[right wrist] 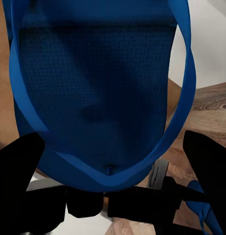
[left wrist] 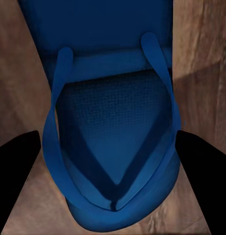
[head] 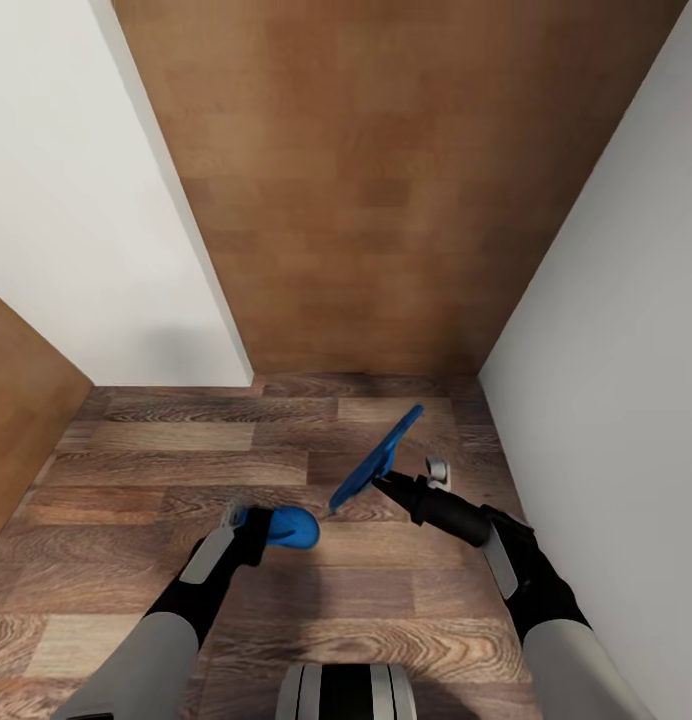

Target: In the bedroom, move the book from the bed onto either nightstand, and place the two sandals side by side next to the bed.

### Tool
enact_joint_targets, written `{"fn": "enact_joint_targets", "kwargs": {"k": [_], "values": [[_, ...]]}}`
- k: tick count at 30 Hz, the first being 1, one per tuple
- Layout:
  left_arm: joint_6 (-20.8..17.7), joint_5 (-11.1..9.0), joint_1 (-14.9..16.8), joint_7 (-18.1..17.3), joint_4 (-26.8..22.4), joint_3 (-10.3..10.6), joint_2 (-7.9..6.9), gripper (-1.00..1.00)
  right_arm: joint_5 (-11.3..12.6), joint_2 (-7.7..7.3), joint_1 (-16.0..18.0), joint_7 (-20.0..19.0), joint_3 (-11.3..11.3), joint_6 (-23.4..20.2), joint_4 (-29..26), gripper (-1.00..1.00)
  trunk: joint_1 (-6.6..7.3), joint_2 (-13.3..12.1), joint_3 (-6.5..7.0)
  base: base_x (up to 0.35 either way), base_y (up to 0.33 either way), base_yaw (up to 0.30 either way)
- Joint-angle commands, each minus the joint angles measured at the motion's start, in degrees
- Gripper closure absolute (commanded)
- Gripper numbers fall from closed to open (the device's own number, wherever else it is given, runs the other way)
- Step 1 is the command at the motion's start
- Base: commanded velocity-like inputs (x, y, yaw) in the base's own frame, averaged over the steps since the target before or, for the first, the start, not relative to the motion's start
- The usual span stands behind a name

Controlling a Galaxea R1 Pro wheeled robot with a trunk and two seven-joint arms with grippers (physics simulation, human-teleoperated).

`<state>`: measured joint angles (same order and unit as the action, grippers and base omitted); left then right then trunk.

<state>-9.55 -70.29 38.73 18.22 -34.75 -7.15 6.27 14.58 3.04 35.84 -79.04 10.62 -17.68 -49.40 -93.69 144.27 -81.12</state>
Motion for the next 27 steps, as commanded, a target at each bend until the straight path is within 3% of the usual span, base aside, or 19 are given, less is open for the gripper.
{"fn": "enact_joint_targets", "kwargs": {"k": [1,10,17,24,27], "values": [[-0.67,-0.08,0.0,0.31,-0.11,-0.1,-0.16,1.0,0.01,0.01,0.02,-0.24,0.17,-0.6,0.13,1.0,0.03,0.0,0.19,0.0,0.0,0.0],[-4.36,2.19,-0.1,0.39,-0.06,0.26,-1.43,1.0,-0.07,-0.01,0.02,-0.02,0.19,-0.53,0.5,1.0,0.26,-0.12,2.18,0.0,0.0,0.0],[-6.04,3.55,-0.15,0.24,-0.07,0.34,-4.38,1.0,-0.07,0.05,0.02,0.36,0.24,-0.44,2.19,1.0,0.45,-0.22,3.73,0.0,0.0,0.0],[-14.67,3.99,-0.15,-0.57,-0.28,1.14,-8.83,1.0,-0.02,-0.07,0.02,1.12,0.61,-0.48,4.49,1.0,0.63,-0.31,5.28,0.0,0.0,0.0],[-16.57,4.01,-0.2,-2.38,-0.3,1.21,-9.92,1.0,-0.08,-0.11,0.02,1.3,1.9,-0.42,5.54,1.0,0.7,-0.35,5.95,0.0,0.0,0.0]]}}
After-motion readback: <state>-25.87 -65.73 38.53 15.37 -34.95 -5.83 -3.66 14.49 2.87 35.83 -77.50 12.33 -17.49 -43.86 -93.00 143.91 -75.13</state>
